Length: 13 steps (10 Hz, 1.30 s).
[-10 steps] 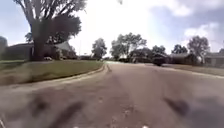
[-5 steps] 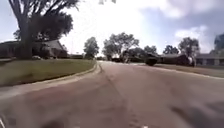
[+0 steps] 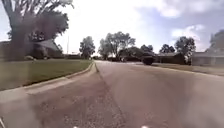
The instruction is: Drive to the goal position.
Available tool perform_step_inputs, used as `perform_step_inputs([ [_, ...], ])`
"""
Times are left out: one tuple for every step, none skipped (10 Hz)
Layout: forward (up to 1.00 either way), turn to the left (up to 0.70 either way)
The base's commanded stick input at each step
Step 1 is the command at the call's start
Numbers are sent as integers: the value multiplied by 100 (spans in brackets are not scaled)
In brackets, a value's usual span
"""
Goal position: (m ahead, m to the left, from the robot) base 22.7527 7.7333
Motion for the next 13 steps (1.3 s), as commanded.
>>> perform_step_inputs([
  [100, 0],
  [100, 0],
  [100, 0],
  [100, 0],
  [100, 0],
  [100, 3],
  [100, 11],
  [100, 25],
  [100, 21],
  [100, 2],
  [100, 0],
  [100, 0],
  [100, 0],
])
